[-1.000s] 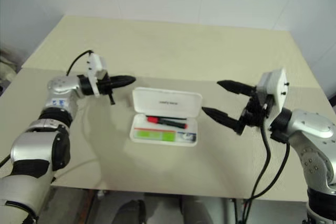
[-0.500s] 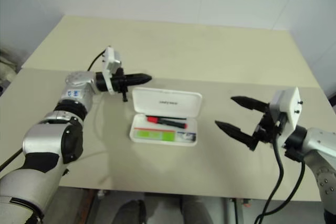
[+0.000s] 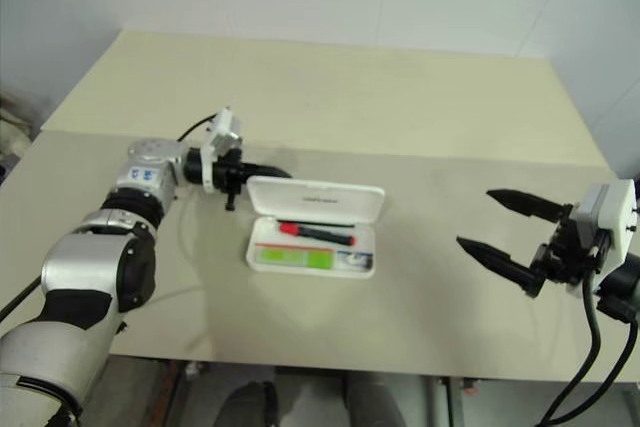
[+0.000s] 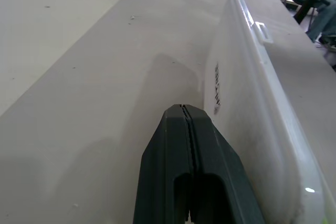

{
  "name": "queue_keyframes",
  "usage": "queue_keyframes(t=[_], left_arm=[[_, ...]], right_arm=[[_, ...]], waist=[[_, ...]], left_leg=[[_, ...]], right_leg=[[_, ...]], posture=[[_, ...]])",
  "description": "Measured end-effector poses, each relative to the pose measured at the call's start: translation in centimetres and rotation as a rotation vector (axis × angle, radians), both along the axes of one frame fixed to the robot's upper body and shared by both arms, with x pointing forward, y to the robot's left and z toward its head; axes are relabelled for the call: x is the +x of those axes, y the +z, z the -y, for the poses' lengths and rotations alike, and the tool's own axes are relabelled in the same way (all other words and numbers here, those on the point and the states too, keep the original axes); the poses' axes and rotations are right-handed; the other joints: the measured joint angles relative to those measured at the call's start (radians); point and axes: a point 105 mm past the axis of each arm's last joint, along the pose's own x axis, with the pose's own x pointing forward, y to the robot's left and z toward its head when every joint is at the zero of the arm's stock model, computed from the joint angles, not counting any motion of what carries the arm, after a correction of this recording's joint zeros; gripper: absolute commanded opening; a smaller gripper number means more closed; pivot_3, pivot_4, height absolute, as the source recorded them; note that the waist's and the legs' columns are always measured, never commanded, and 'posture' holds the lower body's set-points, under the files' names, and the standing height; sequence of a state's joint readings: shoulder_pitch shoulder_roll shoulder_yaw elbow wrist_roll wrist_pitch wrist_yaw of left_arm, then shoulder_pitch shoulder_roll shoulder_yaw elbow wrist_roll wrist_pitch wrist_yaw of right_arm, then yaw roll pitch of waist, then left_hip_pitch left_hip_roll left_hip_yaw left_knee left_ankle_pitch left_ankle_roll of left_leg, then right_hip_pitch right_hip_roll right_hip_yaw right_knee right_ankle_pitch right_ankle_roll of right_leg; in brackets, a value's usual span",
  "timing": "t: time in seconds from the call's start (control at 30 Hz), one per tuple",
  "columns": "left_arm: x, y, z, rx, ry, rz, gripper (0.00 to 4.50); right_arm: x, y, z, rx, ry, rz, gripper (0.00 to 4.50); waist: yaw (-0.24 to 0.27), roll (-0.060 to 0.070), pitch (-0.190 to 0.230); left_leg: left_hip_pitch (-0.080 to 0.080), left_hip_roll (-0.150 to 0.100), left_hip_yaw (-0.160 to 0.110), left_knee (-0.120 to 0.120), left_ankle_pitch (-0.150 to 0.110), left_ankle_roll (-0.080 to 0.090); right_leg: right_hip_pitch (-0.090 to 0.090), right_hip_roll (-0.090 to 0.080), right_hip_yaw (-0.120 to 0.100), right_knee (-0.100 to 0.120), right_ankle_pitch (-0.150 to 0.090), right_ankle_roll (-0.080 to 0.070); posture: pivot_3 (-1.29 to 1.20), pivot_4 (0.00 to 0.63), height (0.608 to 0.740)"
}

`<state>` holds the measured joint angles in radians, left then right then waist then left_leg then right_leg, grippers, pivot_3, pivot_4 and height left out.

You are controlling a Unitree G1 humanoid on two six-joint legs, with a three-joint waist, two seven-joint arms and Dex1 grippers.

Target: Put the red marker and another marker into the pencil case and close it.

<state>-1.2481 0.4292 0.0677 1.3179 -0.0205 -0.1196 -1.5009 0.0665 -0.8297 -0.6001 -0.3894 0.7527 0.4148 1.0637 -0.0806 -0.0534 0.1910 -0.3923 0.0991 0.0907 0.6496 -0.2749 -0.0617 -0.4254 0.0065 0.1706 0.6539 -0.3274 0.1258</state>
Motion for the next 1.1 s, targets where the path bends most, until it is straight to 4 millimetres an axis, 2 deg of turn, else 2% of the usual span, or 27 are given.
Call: queue_keyframes(t=[0.2,0.33,0.53,0.8,1.1], left_arm=[[-0.1,-0.2,0.3,0.062,-0.028,0.022,0.02],[-0.5,-0.7,0.6,0.185,-0.089,0.073,0.02],[-1.5,-1.4,1.2,0.222,-0.177,0.104,0.02],[-3.3,-1.5,2.0,0.284,-0.33,0.196,0.02],[-4.5,-3.3,2.4,0.399,-0.471,0.284,0.02]], right_arm=[[-0.1,0.1,0.0,-0.023,0.025,-0.007,4.5],[-0.4,0.0,0.2,0.012,0.074,-0.024,4.5],[-0.3,-0.1,1.1,0.035,0.084,-0.016,4.5],[-0.1,0.2,1.0,0.035,0.081,0.015,4.5],[0.0,0.3,1.0,0.02,0.078,0.036,4.5]], waist=[[0.001,0.0,0.0],[0.001,0.0,0.0],[-0.001,0.0,0.0],[0.0,0.001,0.0],[0.0,0.001,0.0]], left_leg=[[0.0,0.0,0.0,0.0,0.0,0.0],[0.0,0.0,0.0,0.001,0.0,0.0],[0.001,0.0,0.0,0.002,0.0,0.0],[0.001,0.0,0.0,0.003,0.0,0.0],[0.001,0.0,0.0,0.003,0.0,0.0]], right_leg=[[0.0,0.0,0.0,0.0,0.0,0.0],[0.001,0.0,0.0,0.0,0.0,0.0],[0.001,0.0,0.001,0.001,0.0,0.0],[0.001,0.0,0.002,0.001,0.0,0.0],[0.001,0.0,0.003,0.001,0.0,0.0]], posture=[[0.0,0.15,0.74],[0.0,0.15,0.74],[0.0,0.15,0.74],[0.0,0.15,0.74],[0.0,0.15,0.74]])
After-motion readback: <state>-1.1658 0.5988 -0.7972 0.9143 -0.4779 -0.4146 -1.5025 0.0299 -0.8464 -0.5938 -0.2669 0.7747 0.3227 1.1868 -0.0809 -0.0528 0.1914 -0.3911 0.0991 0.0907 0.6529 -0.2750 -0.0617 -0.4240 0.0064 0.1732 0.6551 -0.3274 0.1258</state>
